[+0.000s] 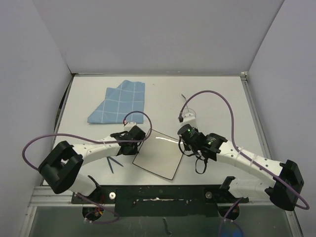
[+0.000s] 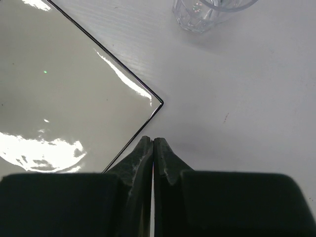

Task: Set the dinner table for one person
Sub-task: Move the plate to the center of the board.

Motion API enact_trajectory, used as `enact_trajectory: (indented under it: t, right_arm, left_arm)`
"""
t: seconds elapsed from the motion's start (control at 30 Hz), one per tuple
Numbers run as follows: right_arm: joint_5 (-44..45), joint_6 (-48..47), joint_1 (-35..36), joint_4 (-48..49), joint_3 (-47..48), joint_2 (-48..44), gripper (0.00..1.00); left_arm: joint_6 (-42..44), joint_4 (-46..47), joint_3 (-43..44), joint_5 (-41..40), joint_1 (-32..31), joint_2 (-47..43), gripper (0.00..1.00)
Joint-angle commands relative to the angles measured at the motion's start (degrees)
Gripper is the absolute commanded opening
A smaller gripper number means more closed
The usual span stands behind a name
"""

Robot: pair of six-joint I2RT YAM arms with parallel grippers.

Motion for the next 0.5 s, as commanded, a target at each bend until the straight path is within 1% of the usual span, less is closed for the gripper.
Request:
enact_trajectory:
  t: [0.0,0.07,0.17,0.47]
  right_arm:
    - [0.95,-1.04,-0.86,2.35,2.86,-1.03,0.00]
    - [0.98,-1.21,-1.18,2.36,2.73,-1.05,0.00]
    - [0.88,-1.39,-1.83,2.54,2.56,-1.10,0.00]
    - [0.26,-2.33,-4.21,2.13,2.07,-3.01,0.00]
  left_arm:
    - [-2.69,3.44,4.96,-1.02,-2.43,4.19,0.00]
    - [-2.60,5.87,5.03,0.75,-3.75,6.00,0.00]
    - [-2.47,6.85,8.96,1.29,-6.90,10.06,0.00]
    - [-1.28,4.05,27.90,1.46,-16.57,28.29,0.00]
